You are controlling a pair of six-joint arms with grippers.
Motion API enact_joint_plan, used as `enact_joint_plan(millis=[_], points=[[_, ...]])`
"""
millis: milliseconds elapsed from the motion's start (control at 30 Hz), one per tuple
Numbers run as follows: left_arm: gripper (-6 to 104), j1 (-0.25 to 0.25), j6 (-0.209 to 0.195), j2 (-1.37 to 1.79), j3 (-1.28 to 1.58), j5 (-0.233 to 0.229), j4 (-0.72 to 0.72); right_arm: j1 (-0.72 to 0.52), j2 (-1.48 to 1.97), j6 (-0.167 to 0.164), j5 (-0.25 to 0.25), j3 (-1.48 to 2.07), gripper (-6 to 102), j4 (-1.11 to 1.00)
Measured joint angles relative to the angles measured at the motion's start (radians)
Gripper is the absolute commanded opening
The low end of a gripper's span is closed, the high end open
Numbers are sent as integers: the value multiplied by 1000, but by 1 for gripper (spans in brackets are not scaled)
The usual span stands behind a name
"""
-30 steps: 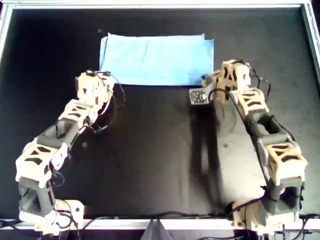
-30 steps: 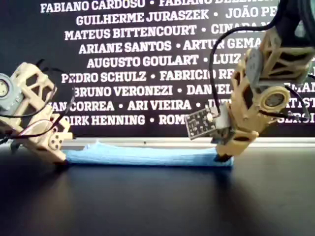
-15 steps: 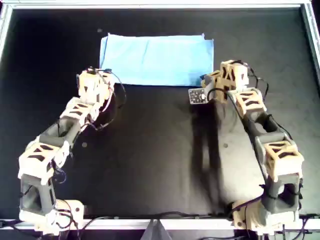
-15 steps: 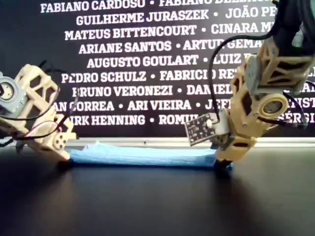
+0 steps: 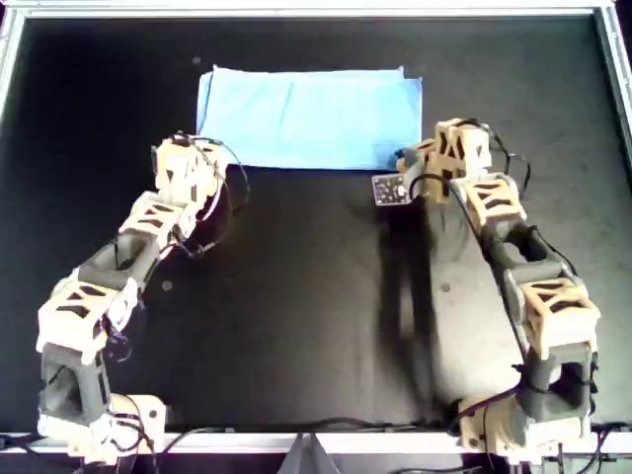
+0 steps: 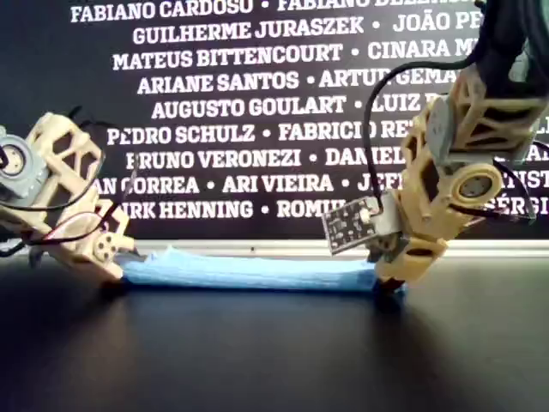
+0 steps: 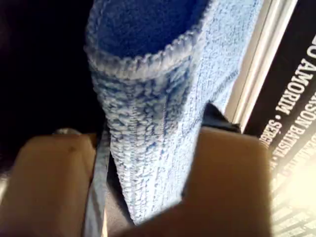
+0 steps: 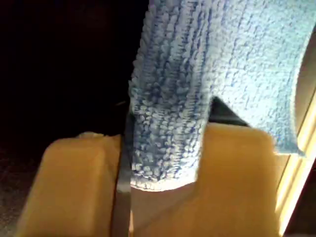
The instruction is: Fold a cloth
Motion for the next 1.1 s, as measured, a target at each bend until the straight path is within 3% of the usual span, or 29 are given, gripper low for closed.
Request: enact_joint_plan(millis=[233,433,533,833,900,1100], points=[[30,0,0,-2,0,5,-9,0,0,0,0,0,6,0],[13,0,0,-12,-25,6,-12,0,0,0,0,0,4,0],[10,0,0,-29,-40,6,-12,0,0,0,0,0,13,0],[9,0,0,-35,-48,9,-12,0,0,0,0,0,64,0],[9,0,0,-35,-48,9,-12,0,11,0,0,28,69,0],[9,0,0,-35,-48,9,-12,-3,86,0,0,152,69,0]])
